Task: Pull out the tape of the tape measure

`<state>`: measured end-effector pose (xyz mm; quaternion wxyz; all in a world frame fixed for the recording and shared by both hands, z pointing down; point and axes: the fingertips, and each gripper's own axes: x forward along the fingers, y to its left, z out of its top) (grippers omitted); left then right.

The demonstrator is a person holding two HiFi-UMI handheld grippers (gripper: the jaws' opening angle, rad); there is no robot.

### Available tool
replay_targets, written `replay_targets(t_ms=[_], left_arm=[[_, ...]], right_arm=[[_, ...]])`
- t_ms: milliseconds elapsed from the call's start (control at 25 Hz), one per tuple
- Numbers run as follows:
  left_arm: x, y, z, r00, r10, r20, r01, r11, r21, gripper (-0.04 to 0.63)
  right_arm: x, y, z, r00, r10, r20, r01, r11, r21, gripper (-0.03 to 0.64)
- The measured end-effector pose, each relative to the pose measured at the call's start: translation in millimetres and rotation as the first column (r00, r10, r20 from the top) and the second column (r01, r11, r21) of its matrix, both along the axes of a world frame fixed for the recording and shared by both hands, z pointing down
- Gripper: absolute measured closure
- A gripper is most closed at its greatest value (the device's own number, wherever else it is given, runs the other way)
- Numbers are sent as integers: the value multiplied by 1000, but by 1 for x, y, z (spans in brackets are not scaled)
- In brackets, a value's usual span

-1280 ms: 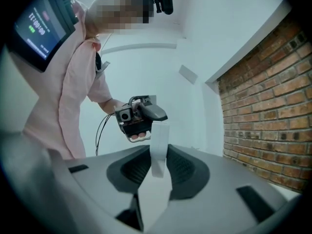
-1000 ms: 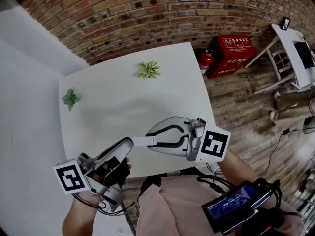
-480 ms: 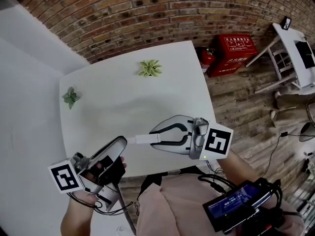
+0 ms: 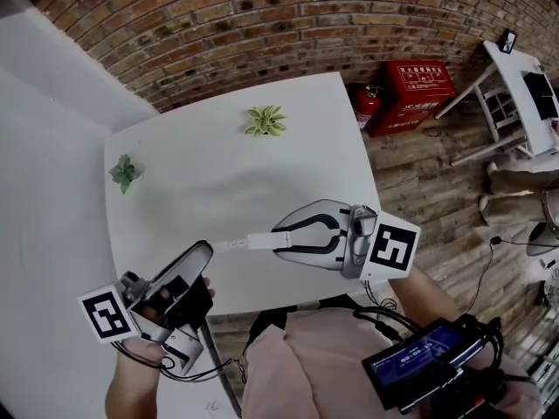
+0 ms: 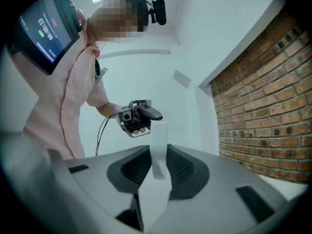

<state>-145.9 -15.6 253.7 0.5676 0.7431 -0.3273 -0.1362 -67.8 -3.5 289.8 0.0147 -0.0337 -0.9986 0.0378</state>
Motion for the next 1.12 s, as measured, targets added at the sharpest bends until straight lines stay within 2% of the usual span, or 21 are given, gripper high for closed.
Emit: replay_targets(t_ms=[400,800,1120], left_arm=[[-7,2,2,1000,-2,28,2,1000,2,558],[-28,4,-1,997,-43,61,42,999,13,558],[-33,4,-1,994,-37,99,35,999,27,558]], right_arm=[[1,2,4,1000,-10,-16,10,1000,13,518],[3,0,5,1000,-4,-19,3,1000,-9,518],[5,-1,7,1000,-2,-26,2,1000,-21,518]])
